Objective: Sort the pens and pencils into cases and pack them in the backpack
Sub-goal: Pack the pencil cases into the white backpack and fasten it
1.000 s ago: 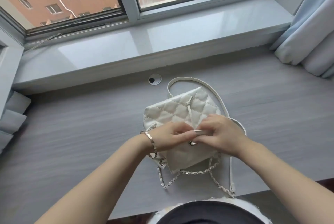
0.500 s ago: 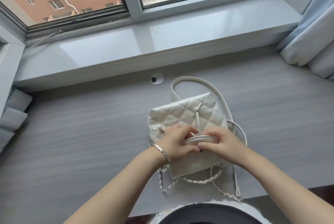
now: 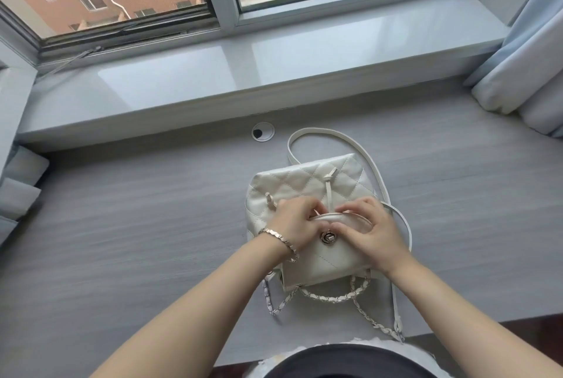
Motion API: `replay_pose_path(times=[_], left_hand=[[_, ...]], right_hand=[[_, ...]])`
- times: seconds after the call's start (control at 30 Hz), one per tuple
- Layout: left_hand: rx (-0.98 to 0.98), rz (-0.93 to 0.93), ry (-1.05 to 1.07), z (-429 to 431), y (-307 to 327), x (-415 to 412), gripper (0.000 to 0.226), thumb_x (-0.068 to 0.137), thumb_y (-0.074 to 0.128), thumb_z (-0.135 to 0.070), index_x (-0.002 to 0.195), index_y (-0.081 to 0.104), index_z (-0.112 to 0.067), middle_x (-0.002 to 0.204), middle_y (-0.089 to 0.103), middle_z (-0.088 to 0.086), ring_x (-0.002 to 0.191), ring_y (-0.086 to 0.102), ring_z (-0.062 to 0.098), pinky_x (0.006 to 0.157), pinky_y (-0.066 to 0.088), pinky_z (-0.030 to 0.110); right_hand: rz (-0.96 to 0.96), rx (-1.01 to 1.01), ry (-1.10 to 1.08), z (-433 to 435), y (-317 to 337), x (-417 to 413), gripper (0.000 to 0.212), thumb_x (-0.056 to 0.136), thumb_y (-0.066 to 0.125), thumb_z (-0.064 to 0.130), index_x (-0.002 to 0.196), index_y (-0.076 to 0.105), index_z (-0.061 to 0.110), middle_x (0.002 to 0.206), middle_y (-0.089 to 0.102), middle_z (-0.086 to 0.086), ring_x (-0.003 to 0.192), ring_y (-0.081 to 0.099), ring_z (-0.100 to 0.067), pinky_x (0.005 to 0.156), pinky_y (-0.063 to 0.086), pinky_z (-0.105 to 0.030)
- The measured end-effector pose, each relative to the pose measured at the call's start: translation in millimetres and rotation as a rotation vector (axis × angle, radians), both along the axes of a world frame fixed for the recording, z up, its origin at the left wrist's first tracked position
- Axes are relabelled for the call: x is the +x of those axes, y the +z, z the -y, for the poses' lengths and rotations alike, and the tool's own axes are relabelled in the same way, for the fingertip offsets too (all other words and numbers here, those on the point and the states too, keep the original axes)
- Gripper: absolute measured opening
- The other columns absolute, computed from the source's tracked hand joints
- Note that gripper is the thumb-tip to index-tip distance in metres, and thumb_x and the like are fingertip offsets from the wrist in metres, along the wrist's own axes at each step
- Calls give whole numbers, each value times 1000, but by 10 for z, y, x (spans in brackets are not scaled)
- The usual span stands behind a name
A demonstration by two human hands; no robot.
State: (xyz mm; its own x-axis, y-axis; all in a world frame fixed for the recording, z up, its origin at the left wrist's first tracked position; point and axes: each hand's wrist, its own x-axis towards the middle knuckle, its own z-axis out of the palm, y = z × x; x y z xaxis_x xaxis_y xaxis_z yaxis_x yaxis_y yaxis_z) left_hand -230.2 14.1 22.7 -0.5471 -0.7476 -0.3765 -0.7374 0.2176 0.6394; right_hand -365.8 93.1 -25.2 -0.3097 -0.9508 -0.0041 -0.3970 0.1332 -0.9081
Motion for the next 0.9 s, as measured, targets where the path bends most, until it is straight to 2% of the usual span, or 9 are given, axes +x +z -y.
replay_pose_path(times=[0.07,0.17,0.23,0.37,0.47,0.57,0.73,0.83,0.9], left_hand=[[23,-5,30,5,-1,-16,19,79,66,-17,97,66,-8,96,67,16,99,58,31,86,40,31],[23,3,43,22,-23,-28,18,81,64,-17,96,66,-8,97,67,17,101,57,32,81,37,33],[19,21,45,21,-31,-40,17,82,62,-17,96,66,-8,99,67,17,103,56,32,80,35,33],[28,34,43,10,-39,-43,15,82,62,-15,95,66,-8,98,68,18,103,56,33,89,39,35],[7,31,40,-2,-31,-36,15,81,62,-15,94,66,-8,98,68,18,102,57,32,89,39,34],[7,19,58,-16,-41,-37,13,81,63,-15,92,66,-8,97,68,17,101,57,33,90,39,36],[-9,30,67,-28,-19,-66,14,82,61,-14,94,65,-7,101,67,16,103,56,31,92,38,35],[-15,43,68,-31,-13,-63,15,82,60,-15,95,65,-8,104,66,14,106,55,31,93,38,35],[-16,29,68,-37,-31,-47,15,82,62,-16,95,65,-8,104,67,14,106,55,30,95,38,35]], right_hand=[[-153,-45,-33,-23,12,10,27,65,63,50,82,69,31,89,53,3,89,49,-8,85,36,-11],[-555,-239,-24,-135,21,127,25,77,59,39,89,73,22,89,59,0,87,47,-14,80,36,-28],[-629,-306,16,-213,-1,210,24,79,60,35,92,74,21,84,61,2,84,49,-15,76,39,-31],[-618,-324,-12,-235,-28,267,16,82,60,25,78,73,17,70,62,1,70,53,-18,61,48,-34],[-592,-262,-44,-230,-3,340,17,79,58,22,70,70,13,67,63,-1,67,59,-22,64,46,-29],[-487,-149,-101,-210,45,437,20,75,55,24,64,65,11,63,62,-3,64,62,-27,65,42,-29],[-471,-47,-112,-206,108,467,24,76,53,29,64,63,11,63,64,-5,64,62,-28,66,38,-30],[-411,72,-154,-190,197,490,19,80,61,23,69,63,8,70,67,-9,71,63,-29,66,38,-30],[-373,201,-161,-153,287,516,19,86,60,23,80,64,6,85,69,-10,87,61,-29,76,41,-35]])
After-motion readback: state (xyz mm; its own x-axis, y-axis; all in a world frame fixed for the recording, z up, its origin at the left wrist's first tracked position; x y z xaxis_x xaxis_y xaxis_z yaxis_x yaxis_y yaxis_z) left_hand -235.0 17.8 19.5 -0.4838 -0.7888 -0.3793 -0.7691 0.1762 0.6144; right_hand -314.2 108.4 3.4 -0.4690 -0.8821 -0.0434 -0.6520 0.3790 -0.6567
